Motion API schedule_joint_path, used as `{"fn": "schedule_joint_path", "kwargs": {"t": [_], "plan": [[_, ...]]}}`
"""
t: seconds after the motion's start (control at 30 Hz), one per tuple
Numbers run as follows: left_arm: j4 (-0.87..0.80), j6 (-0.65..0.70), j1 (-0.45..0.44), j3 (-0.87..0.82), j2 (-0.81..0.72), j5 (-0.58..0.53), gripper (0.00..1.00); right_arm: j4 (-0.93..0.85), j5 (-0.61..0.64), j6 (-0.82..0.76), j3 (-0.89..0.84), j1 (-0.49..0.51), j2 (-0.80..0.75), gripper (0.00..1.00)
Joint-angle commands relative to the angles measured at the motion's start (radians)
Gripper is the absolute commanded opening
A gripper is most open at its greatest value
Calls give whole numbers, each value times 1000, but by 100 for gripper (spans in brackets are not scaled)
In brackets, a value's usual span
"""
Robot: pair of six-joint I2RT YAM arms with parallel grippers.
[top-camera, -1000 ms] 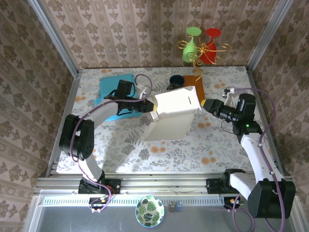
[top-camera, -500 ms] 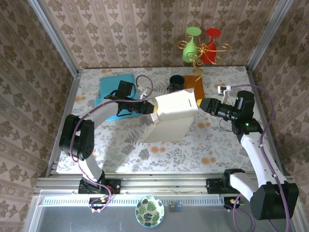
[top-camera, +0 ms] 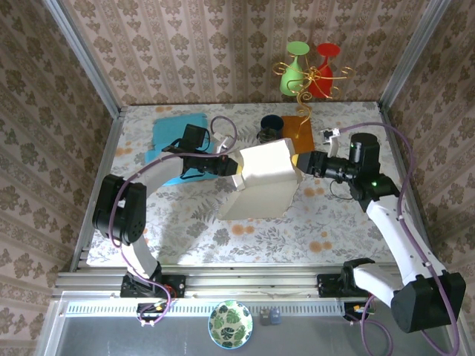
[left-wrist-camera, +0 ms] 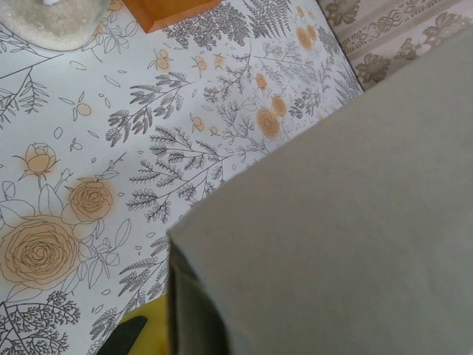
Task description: Fold the paper box
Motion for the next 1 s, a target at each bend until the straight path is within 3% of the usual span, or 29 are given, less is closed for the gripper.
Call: {"fn": "schedule_joint_path", "kwargs": {"t": [0.0, 0.53, 0.97], "plan": [[-1, 23, -11, 28, 1, 13, 0, -115, 77, -113, 50, 24, 23, 39], [-3, 18, -10, 28, -6, 37, 0, -179, 65, -173, 111, 40, 56, 31], [-2, 24, -10, 20, -22, 37, 0, -251, 106, -248, 188, 46, 127, 37]]}}
